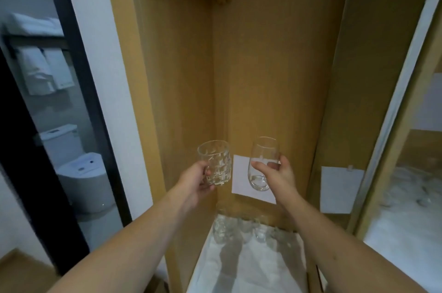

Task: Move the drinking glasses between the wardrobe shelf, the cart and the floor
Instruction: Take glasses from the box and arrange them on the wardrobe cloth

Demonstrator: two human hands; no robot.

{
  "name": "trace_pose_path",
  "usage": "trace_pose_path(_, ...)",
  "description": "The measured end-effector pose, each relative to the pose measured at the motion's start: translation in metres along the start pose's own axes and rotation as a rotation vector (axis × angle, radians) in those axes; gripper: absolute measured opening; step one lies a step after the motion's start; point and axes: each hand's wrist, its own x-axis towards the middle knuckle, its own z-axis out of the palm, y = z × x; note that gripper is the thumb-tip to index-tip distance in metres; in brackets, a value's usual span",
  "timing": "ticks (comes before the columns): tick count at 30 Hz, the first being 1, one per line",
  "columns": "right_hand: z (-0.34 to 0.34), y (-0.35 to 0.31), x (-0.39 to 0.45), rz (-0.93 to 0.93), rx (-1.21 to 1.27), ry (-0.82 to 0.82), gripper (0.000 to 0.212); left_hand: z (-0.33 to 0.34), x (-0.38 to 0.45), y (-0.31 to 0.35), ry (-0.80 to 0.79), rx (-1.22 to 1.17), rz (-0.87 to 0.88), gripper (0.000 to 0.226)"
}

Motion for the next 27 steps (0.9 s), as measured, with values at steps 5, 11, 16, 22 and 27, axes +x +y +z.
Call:
trace_pose_path(5, 0.004, -0.017, -0.038, -0.029, -0.006, 0.047, 0.067, -0.023, -0.027, 0.002, -0.029, 0.053, -0.015, 0.023)
trace_pose_path(11, 0.002, -0.016, -0.091, -0.04, -0.045, 0.063, 0.076, -0.045, -0.047, -0.011, -0.104, 0.089, -0.013, 0.027)
trace_pose_path(16, -0.015, -0.009, -0.141, -0.026, -0.079, 0.119, 0.082, -0.052, -0.063, -0.034, -0.174, 0.114, -0.059, 0.026)
trace_pose_path(22, -0.047, -0.009, -0.182, 0.018, -0.076, 0.213, 0.087, -0.04, -0.08, -0.061, -0.249, 0.147, -0.116, 0.019)
trace_pose_path(27, -0.077, -0.014, -0.2, 0.023, -0.063, 0.304, 0.083, -0.012, -0.097, -0.072, -0.303, 0.195, -0.136, 0.028)
